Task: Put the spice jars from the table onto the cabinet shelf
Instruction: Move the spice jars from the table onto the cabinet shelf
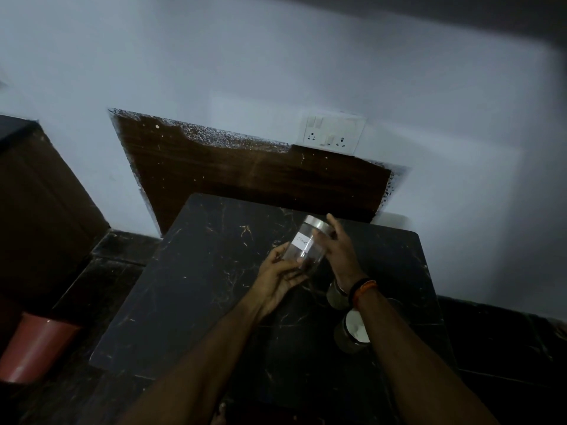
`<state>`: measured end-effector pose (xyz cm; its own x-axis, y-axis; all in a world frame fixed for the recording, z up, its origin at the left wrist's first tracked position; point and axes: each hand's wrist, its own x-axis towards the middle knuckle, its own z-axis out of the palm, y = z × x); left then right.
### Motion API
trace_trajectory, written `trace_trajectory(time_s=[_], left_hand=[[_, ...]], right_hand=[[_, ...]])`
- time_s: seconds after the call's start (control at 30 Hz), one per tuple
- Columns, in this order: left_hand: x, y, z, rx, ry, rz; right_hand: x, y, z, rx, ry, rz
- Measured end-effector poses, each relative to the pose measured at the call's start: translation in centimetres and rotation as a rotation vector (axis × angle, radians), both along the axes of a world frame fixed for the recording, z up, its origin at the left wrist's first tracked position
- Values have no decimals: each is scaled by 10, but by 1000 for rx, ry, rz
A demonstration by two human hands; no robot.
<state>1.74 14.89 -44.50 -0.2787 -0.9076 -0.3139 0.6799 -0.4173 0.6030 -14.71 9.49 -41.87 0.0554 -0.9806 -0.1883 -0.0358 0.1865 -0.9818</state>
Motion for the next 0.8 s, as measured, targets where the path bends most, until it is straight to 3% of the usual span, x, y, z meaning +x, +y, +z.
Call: trace_trajectory(time_s=[0.3, 0.5, 0.57, 0.8], left_hand=[[-8, -11, 28, -106, -41, -84], [-6, -20, 47, -211, -94, -104], [-16, -41, 74, -287, -108, -102], [-19, -68, 122, -422, -250, -94]], right_hand=[[-5, -14, 19, 26, -295, -68], [-8, -21, 36, -8, -335, -19], [-23, -36, 72, -132, -347, -70], [-25, -57, 125, -256, -326, -73]])
